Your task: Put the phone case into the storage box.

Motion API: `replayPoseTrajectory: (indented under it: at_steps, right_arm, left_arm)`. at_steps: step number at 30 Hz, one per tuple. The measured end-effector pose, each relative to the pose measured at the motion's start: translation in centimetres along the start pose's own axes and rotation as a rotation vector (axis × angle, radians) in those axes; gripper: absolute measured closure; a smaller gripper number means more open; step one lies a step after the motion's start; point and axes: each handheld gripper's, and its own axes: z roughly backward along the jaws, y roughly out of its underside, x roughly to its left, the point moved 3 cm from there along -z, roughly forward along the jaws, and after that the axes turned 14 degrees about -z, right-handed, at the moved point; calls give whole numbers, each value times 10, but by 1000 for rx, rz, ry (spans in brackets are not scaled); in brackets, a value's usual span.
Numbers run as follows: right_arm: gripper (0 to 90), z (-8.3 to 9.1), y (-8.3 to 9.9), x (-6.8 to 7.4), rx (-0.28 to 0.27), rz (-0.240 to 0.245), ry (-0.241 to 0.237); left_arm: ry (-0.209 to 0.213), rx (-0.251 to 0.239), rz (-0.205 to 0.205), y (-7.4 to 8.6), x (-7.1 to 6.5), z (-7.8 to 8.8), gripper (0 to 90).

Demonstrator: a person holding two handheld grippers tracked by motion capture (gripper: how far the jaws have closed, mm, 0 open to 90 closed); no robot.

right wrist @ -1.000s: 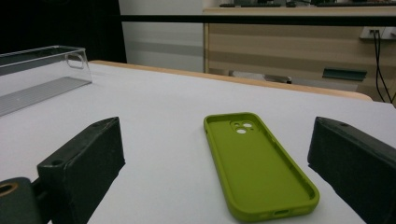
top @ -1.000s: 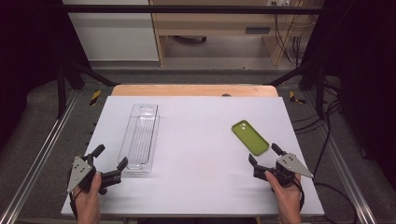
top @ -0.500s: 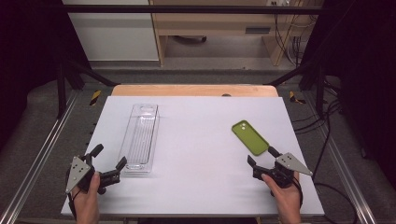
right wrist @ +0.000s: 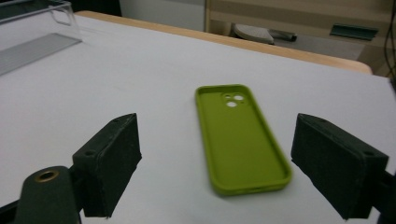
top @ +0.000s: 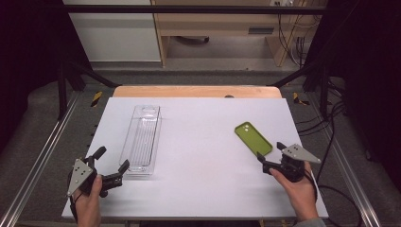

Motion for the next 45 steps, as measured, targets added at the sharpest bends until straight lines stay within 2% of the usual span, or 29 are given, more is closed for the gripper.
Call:
replayPoseTrajectory:
  at_steps: [4,9,14,16,20,24,31,36,45]
  right_arm:
    - [212,0,-19,-14,67,11,54]
    - [259,-7,-35,-28,171,52,99]
    - [316,-23,-45,-39,266,82,97]
    - [354,-29,-48,-43,291,82,99]
    - [403,-43,-54,-52,364,60,87]
    - [473,-55,-52,-58,413,47,70]
    - [579,-71,-40,-62,501,47,74]
    - [631,-79,-35,-62,536,42,61]
    - [724,-86,-27,-72,583,21,51]
  left_arm:
    - [0,0,1,0,1,0,6]
    - [-2,2,4,1,1,0,6]
    - [-2,4,6,1,1,0,7]
    - [0,4,4,1,1,0,7]
    - [5,-14,29,1,2,1,9]
    - [2,-11,36,2,3,0,12]
    - [-5,-1,21,2,3,1,12]
    - [-6,4,17,2,3,1,12]
    - [-8,8,12,2,3,0,13]
